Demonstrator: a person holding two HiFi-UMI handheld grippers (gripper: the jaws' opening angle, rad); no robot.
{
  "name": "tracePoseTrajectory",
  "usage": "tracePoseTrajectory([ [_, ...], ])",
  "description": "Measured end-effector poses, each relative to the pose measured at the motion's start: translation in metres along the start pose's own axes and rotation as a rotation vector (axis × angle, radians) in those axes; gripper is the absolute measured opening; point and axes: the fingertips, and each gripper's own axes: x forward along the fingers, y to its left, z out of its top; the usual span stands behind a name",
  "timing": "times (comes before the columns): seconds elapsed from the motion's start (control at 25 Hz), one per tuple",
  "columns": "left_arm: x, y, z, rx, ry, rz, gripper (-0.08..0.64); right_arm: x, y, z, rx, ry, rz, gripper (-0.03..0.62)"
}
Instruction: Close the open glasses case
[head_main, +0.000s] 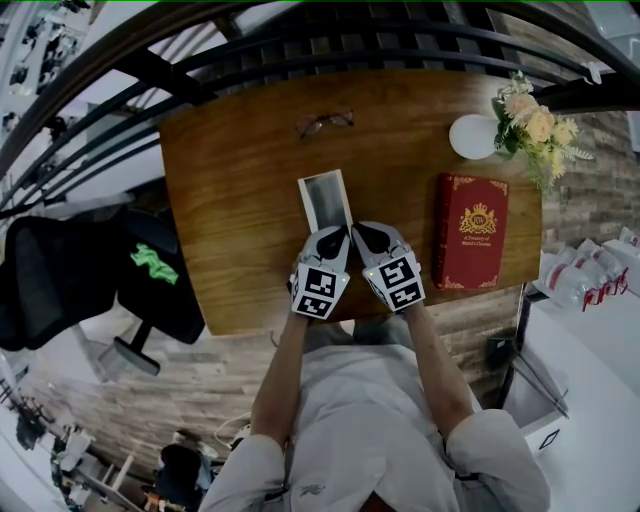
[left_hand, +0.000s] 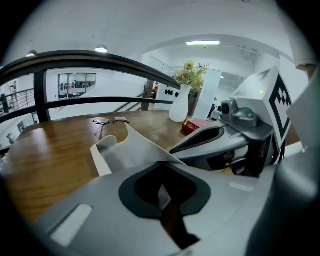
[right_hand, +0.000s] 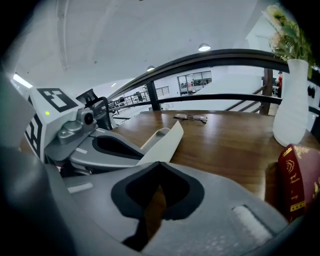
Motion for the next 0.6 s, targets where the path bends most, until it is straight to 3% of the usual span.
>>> tracePoseTrajectory([
  [0.6, -0.0091, 0.0083, -0.0013, -0.008, -0.010, 0.007, 0.020, 0.0015, 0.0092, 0.0067, -0.035, -0.003, 0.005, 0.003],
])
